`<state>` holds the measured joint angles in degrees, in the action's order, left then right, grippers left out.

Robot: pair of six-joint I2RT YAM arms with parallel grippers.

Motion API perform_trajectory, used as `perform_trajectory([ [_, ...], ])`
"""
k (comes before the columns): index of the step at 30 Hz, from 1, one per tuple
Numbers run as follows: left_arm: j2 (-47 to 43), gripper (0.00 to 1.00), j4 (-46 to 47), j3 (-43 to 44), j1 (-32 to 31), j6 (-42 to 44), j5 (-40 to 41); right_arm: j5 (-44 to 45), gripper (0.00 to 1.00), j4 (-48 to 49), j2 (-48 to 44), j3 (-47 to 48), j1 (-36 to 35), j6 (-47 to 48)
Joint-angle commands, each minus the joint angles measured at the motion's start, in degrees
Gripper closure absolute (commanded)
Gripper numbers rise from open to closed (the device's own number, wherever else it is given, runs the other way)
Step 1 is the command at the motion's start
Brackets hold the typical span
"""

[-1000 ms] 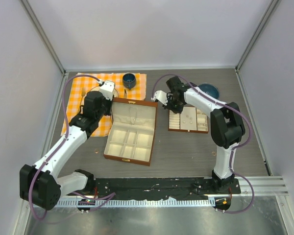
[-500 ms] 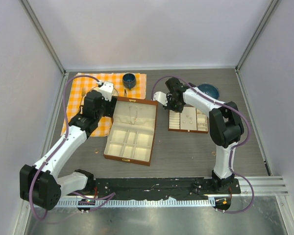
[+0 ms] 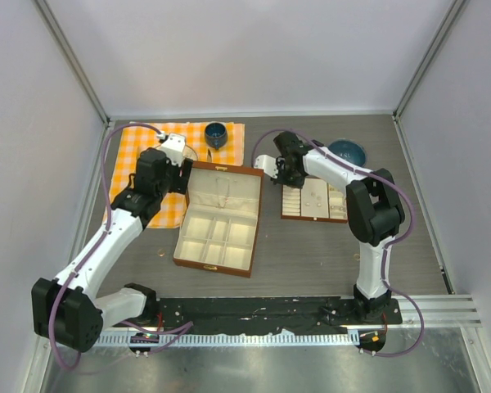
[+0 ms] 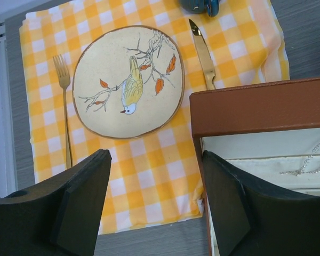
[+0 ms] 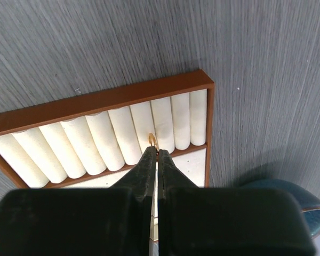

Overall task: Organize the mixed jewelry
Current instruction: Place the jewelry in the compartment layer.

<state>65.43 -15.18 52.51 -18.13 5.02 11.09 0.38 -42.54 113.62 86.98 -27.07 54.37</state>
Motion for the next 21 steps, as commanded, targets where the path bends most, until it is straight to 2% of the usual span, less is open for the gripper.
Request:
perform_trajectory([
  [1,-1.80,0.26,-0.20,3.21,0.81,-0.18,1.12,1.38,0.99,1.76,0.11,0.21,-0.53,1.00],
  [21,-2.15,0.26,-1.26,5.67,2.13,-0.71,0.95,1.73,0.99,2.46,-2.27,-3.92,-1.14,1.88],
])
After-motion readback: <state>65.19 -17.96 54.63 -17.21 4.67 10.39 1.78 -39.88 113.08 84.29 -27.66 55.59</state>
